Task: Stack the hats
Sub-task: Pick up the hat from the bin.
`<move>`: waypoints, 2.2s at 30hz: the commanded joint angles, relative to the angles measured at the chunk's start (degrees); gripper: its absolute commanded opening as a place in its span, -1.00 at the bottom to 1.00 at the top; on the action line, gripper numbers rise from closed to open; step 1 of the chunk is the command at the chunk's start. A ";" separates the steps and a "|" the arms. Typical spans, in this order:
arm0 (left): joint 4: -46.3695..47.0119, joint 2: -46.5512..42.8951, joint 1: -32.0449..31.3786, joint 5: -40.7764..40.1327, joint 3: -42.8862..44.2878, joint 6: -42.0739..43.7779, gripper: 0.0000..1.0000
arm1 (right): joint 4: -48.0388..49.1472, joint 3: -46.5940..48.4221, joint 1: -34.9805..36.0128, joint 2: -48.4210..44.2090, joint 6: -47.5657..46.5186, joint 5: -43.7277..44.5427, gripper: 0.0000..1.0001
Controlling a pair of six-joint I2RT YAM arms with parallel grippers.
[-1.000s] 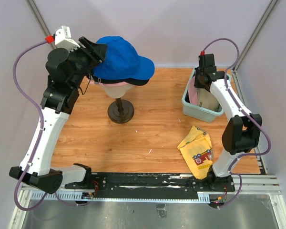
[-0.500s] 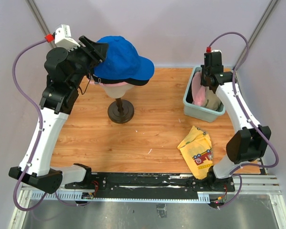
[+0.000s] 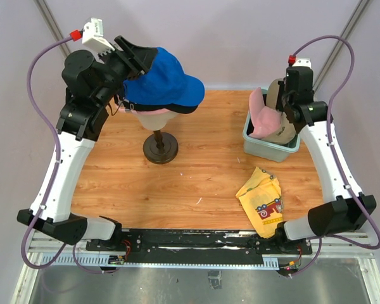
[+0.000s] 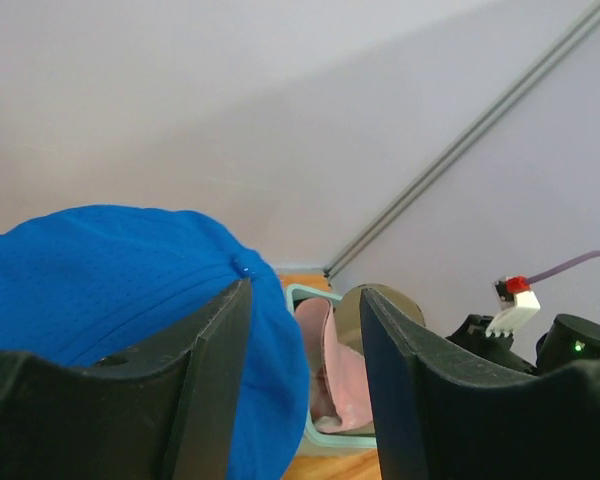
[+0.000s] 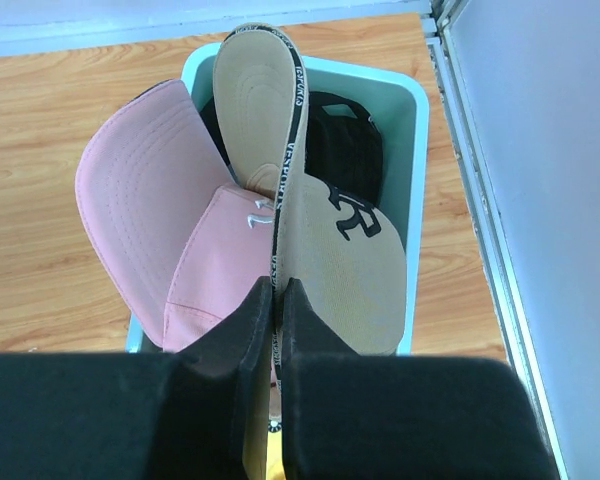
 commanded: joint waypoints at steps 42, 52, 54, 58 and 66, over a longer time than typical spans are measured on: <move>1.57 13.59 -11.45 10.55 12.88 1.75 -0.01 | 17.02 7.04 0.68 -2.19 -20.93 27.51 -0.99; 1.12 15.76 -13.35 11.15 14.93 2.18 -0.02 | 16.85 5.48 -1.56 -5.55 -19.55 23.28 -0.99; 0.95 16.48 -13.62 11.16 15.74 2.13 -0.02 | 17.85 4.82 -1.47 -7.44 -18.73 19.05 -0.99; 1.12 17.72 -13.76 11.68 17.72 1.22 -0.01 | 18.74 4.51 0.05 -10.77 -18.33 9.13 -0.99; 2.46 22.26 -13.76 16.74 26.92 -4.11 0.02 | 20.60 4.07 7.93 -16.54 -20.34 -3.27 -0.99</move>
